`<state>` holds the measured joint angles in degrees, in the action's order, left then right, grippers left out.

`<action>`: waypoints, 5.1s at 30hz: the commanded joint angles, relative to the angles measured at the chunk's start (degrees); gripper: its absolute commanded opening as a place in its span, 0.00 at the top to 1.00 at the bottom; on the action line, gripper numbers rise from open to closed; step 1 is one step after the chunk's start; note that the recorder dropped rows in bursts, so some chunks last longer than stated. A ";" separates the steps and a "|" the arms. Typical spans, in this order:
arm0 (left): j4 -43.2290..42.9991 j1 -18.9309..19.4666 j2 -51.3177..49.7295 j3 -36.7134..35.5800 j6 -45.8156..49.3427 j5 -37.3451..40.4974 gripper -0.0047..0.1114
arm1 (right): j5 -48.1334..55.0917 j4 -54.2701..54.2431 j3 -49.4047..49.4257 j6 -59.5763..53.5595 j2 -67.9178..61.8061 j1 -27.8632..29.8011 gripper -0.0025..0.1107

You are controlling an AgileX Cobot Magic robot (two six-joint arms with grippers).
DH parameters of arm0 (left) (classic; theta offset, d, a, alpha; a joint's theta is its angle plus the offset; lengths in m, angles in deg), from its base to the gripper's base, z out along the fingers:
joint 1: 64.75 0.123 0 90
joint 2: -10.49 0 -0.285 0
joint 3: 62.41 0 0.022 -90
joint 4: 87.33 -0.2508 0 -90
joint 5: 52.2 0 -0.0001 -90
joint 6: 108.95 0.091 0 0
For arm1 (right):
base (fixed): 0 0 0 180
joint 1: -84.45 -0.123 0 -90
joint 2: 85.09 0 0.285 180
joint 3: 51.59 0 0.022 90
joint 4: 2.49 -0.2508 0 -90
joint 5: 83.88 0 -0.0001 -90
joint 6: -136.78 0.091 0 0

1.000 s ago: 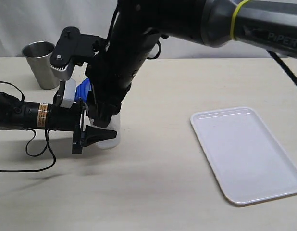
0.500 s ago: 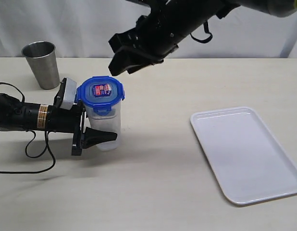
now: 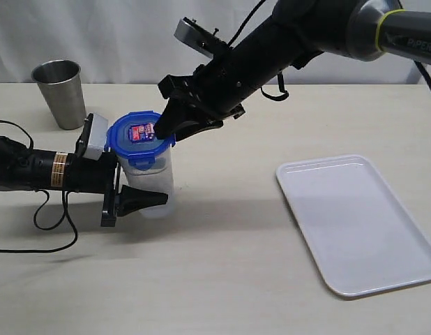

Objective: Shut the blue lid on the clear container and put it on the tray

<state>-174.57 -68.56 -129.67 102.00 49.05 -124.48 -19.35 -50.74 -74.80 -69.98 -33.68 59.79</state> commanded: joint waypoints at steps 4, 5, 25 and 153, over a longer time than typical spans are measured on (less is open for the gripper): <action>-0.61 -0.56 0.01 -0.15 -0.69 2.32 0.96 | 2.89 -3.95 0.12 -3.49 -3.63 -0.82 0.84; -0.61 -0.56 0.01 -0.15 -0.69 2.32 0.96 | 3.24 -5.19 0.12 -4.22 -4.32 -0.82 0.84; 2.49 -0.56 0.01 -0.15 14.19 2.32 0.96 | 5.44 -8.77 -2.37 -18.47 -5.00 -0.69 0.63; 5.93 -4.19 2.85 -0.15 -2.54 2.32 0.96 | 3.46 42.22 -6.48 7.08 -1.29 -6.54 0.94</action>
<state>-170.18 -72.37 -127.22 101.56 46.30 -118.21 -17.13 -6.42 -82.23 -63.25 -34.02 53.82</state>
